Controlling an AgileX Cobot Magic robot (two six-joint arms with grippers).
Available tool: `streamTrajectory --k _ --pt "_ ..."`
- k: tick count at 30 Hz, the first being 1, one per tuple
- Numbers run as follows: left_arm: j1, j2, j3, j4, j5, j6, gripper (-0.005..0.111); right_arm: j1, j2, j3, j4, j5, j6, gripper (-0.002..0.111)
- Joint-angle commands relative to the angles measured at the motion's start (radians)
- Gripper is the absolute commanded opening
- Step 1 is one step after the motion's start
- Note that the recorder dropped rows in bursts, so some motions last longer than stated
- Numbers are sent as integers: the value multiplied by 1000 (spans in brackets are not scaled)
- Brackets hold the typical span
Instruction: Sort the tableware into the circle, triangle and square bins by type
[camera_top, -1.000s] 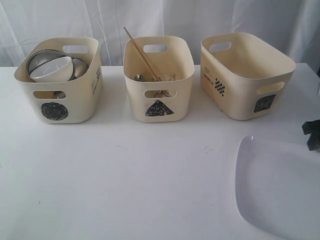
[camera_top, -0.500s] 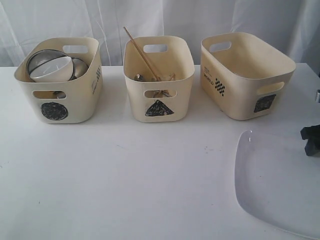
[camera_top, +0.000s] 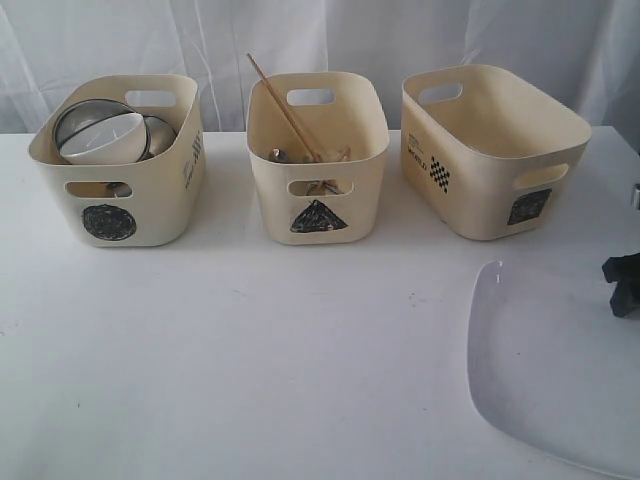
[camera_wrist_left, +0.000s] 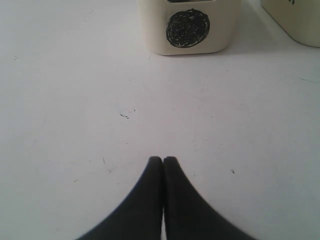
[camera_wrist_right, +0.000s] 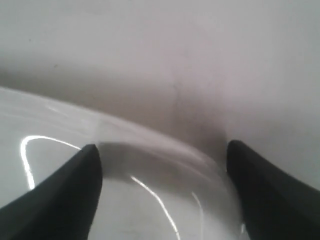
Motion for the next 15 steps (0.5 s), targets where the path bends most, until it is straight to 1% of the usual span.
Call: streamTrajectory --k 1,2,6,7,11,15 --pt "-6 -4 3 -11 0 -2 0 -11 58 5 34 37 -42 55" --pt "-6 -4 3 -11 0 -2 0 -11 63 5 55 62 -64 49" --pt "-6 -4 3 -11 0 -2 0 -7 63 5 211 212 -222 8" --pt "-6 -4 3 -11 0 -2 0 -7 63 5 262 263 -262 0" --pt "-6 -4 3 -11 0 -2 0 -7 57 5 386 352 -337 0" --pt "-6 -4 3 -11 0 -2 0 -7 57 5 428 397 -401 0"
